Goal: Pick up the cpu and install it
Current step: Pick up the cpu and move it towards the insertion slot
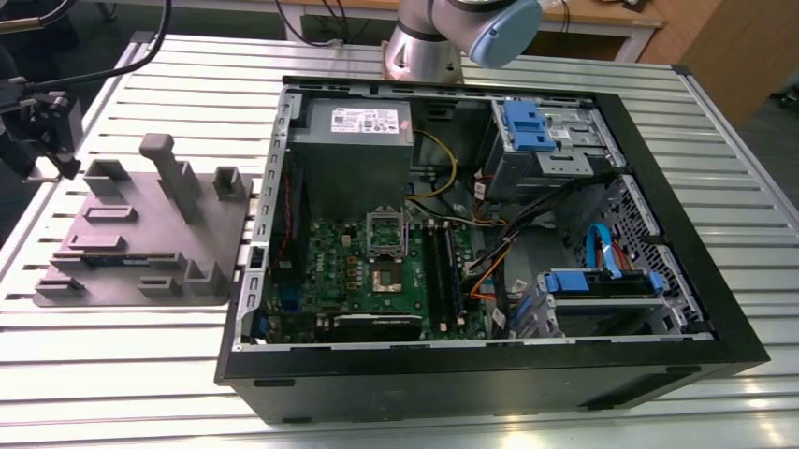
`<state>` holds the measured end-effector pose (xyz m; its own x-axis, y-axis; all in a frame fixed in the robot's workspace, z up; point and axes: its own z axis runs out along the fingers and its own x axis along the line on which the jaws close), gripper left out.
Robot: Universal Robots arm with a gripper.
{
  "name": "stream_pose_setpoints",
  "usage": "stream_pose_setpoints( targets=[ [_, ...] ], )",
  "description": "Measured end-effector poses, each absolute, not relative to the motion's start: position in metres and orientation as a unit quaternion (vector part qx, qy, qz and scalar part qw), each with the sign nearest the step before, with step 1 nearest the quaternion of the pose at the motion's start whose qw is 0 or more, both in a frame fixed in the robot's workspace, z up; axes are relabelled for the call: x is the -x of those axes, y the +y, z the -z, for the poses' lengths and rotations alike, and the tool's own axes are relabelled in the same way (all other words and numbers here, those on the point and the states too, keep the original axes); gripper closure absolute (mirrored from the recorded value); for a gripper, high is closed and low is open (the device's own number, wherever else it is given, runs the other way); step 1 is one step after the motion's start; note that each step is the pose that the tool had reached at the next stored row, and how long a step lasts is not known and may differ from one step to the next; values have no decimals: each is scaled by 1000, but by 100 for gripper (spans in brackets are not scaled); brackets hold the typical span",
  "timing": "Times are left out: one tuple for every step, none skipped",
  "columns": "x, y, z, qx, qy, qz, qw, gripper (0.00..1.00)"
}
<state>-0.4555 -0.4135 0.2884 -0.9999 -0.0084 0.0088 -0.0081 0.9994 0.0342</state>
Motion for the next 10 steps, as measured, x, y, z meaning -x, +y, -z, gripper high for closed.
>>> stream_pose_setpoints(
  targets=[
    [456, -413, -289, -4, -1000, 17, 5, 53],
    [456, -413, -290, -4, -1000, 17, 5, 53],
    [456, -413, -290, -4, -1000, 17, 5, 53],
    [456, -413, -291, -4, -1000, 17, 5, 53],
    [456, -413, -291, -4, -1000, 17, 5, 53],
    [456, -413, -292, -4, -1000, 17, 5, 53],
    [456, -413, -293, -4, -1000, 17, 5, 53],
    [456, -413, -294, -4, -1000, 17, 5, 53],
    [456, -413, -295, -4, -1000, 17, 5, 53],
    [456, -413, -295, -4, -1000, 17, 5, 53]
  ],
)
